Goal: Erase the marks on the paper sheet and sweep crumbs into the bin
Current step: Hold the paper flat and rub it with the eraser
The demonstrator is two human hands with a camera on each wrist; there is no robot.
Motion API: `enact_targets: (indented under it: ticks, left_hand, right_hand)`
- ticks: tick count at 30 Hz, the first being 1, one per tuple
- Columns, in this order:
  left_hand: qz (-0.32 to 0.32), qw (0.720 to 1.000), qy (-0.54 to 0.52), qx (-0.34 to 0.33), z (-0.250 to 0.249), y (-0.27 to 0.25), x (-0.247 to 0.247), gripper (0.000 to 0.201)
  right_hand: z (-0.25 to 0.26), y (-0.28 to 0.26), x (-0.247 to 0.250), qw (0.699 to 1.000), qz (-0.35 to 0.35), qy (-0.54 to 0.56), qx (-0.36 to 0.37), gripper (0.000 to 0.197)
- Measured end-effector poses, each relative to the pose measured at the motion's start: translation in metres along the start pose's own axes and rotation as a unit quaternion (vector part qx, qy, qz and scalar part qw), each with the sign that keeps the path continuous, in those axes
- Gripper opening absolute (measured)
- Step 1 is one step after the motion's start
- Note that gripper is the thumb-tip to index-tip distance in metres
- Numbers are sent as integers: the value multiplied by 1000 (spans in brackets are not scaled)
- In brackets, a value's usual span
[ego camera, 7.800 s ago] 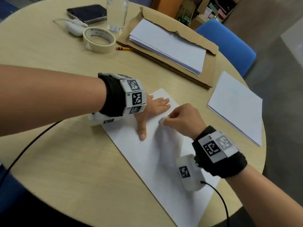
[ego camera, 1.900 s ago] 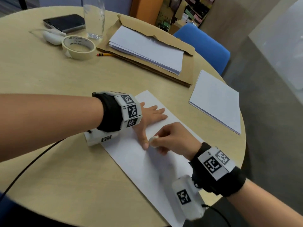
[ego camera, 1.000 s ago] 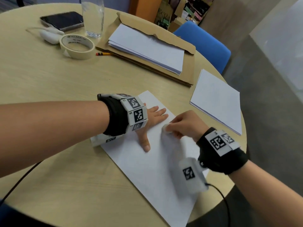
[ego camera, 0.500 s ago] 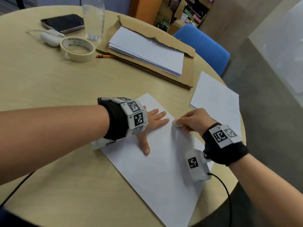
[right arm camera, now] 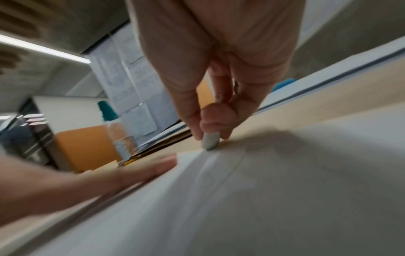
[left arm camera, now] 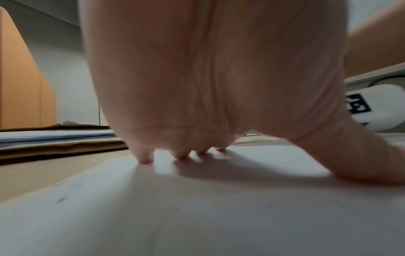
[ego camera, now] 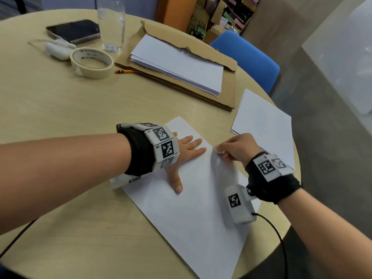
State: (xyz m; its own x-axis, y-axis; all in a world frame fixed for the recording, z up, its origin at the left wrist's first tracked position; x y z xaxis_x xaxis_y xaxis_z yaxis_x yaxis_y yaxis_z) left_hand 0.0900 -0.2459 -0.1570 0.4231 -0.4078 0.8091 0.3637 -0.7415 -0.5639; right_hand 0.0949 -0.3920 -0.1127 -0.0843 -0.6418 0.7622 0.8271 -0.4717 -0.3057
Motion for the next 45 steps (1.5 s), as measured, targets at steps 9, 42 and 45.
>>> enact_targets:
  ticks: [9,42,45]
  left_hand:
    - [4,1000,5,4,3,4,-2,129]
    - [-4,999,31,16,4,6,-6,141]
    - [-10,999,33,12,4,6,-5,141]
  right_hand:
    - [1,-38,-31,996,81,-14,28,13]
    - [33,-50,-34,986,50,-100,127,12]
    - [46,-77,-57,967,69,-153,193,17]
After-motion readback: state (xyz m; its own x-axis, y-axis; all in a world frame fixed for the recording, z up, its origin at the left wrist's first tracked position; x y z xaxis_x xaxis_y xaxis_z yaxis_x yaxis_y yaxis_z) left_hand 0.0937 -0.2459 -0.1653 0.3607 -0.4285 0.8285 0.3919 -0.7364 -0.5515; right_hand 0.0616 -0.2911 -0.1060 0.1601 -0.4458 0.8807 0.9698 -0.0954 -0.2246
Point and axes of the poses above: each hand's wrist, its own y-axis towards the middle knuckle, its own x-axis out of the back of the hand, z = x × y, the point moved 10 cm from there along y, towards the middle knuckle, and after that the axes turned 1 degree about z, right-handed, at the moved point
